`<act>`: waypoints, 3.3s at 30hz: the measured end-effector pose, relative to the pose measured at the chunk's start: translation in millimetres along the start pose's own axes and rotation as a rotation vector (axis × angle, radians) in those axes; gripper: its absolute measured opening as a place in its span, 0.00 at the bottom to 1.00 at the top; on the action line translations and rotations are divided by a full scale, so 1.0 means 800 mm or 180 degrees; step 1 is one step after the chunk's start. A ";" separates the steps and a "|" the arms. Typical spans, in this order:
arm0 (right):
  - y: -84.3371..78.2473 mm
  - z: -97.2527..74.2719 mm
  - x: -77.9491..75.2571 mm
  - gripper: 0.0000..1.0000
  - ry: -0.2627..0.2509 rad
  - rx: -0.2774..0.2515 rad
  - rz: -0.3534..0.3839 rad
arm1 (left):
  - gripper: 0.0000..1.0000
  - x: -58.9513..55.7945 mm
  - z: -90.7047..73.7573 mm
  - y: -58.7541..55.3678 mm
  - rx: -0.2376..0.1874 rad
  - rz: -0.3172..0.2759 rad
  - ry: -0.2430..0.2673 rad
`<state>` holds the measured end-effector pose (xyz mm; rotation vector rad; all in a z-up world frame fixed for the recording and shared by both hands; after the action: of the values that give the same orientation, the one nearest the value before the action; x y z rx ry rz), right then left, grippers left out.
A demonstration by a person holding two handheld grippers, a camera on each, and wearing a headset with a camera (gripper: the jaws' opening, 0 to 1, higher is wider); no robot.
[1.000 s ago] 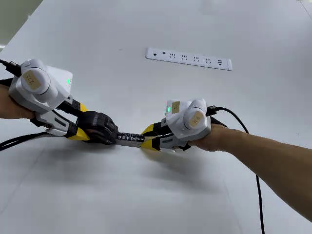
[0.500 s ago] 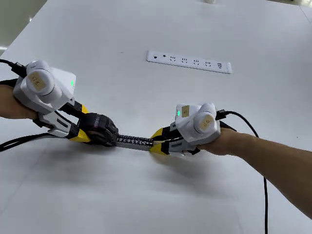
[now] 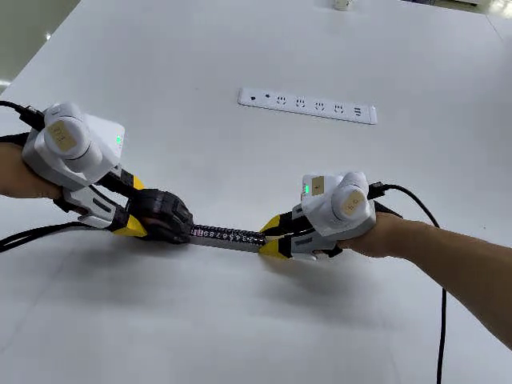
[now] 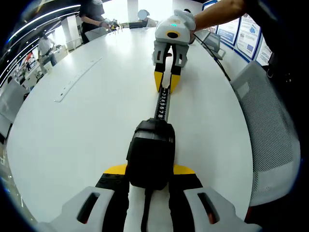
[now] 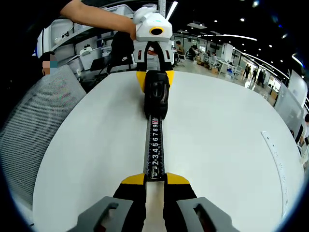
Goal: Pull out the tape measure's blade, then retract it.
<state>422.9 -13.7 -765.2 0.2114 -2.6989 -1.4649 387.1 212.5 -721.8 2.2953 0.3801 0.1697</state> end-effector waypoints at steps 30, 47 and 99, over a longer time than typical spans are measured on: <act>-0.024 -0.050 0.003 0.08 -0.0005 0.0305 0.0165 | 0.26 -0.001 0.001 0.003 0.0053 -0.0033 -0.0020; -0.029 -0.062 0.002 0.08 -0.0030 0.0347 0.0174 | 0.26 0.001 0.001 0.002 0.0053 -0.0043 -0.0019; -0.064 -0.122 0.006 0.07 -0.0199 0.0588 0.0271 | 0.26 0.003 0.003 0.004 0.0140 -0.0007 -0.0079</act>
<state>434.3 -122.8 -754.9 0.0594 -2.8550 -1.2207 390.9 209.5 -721.2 2.3382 0.3769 0.1330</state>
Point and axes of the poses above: the centre of the closed fingertips' face, and the gripper's own axes: z roughly forward along the fingers, x roughly to its left, y roughly out of its top, the point moved 6 cm from there along -z, roughly backward along the fingers, and after that the axes turned 13 degrees about -x, right-handed, at the moved point
